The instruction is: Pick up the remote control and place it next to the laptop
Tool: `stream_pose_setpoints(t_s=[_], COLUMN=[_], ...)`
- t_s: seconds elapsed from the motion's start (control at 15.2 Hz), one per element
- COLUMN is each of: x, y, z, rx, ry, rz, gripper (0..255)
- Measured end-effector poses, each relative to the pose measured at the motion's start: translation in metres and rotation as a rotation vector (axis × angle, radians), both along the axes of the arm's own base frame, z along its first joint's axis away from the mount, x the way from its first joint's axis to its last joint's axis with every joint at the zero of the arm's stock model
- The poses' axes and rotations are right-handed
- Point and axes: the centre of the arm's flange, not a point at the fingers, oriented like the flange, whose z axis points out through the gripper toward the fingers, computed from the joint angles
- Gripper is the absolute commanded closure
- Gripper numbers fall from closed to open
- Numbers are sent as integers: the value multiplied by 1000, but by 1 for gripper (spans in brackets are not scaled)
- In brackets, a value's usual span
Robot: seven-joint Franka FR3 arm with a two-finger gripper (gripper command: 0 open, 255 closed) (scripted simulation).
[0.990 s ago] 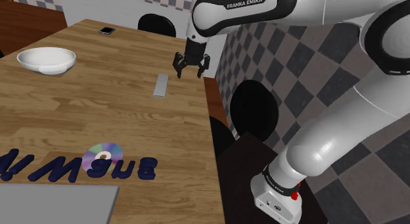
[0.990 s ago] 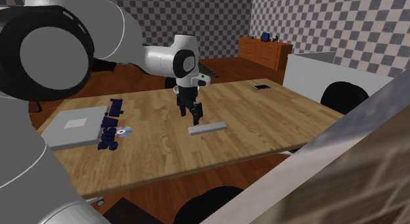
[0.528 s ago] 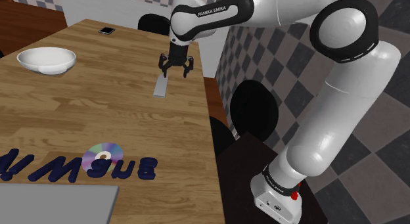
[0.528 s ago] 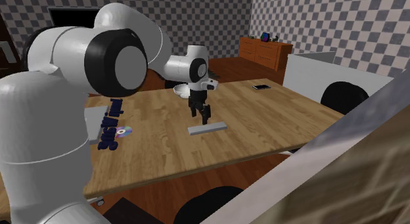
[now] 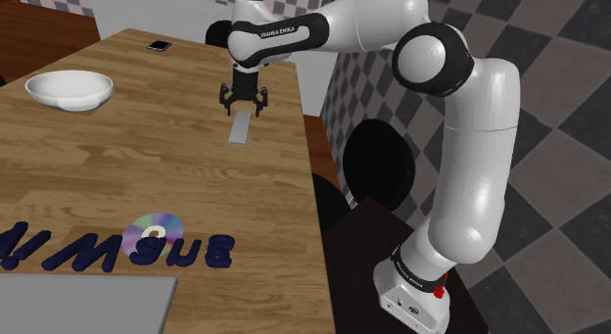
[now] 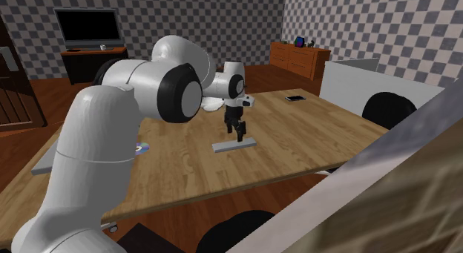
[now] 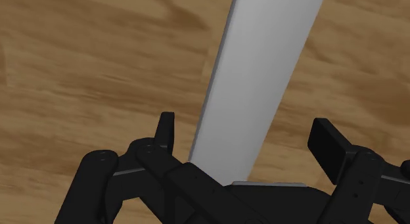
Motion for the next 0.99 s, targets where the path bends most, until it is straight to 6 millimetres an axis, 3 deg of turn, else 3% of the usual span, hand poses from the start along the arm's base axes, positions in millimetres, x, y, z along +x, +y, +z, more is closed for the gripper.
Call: stream_pose_setpoints(t_s=[0.53, 0.92, 0.99], x=[8, 8, 8], y=[0, 0, 0], z=[-40, -43, -43], rx=[-2, -2, -2], ry=[1, 0, 0], rz=[-8, -8, -8], gripper=[0, 0, 255])
